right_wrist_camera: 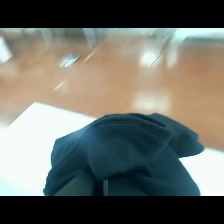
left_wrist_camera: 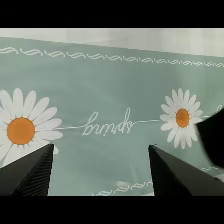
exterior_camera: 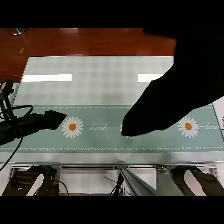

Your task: Fold the shirts.

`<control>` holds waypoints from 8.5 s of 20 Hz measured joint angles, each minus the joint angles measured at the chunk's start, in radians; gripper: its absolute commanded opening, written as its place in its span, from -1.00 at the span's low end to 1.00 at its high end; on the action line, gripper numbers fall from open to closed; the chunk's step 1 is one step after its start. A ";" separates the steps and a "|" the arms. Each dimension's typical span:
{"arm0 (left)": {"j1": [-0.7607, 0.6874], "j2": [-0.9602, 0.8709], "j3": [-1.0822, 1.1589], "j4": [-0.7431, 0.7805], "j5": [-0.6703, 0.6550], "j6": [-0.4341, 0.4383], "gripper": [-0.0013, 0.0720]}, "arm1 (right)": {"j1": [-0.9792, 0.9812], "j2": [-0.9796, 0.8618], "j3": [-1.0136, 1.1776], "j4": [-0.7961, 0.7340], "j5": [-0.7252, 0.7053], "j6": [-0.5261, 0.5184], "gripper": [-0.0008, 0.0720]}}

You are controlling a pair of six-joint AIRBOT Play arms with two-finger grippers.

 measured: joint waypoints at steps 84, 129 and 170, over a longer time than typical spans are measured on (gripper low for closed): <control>0.344 -0.255 1.242 -0.235 0.060 0.216 -0.89 | 0.333 -0.021 0.571 -0.540 0.032 0.216 -0.91; 0.375 -0.974 0.298 -0.369 -0.058 0.439 0.95 | 0.101 -0.376 -0.854 -0.405 -0.034 0.148 0.72; 0.318 -0.669 1.035 -0.758 0.168 0.438 -0.90 | 0.218 -0.334 0.310 -0.122 0.146 0.128 -0.91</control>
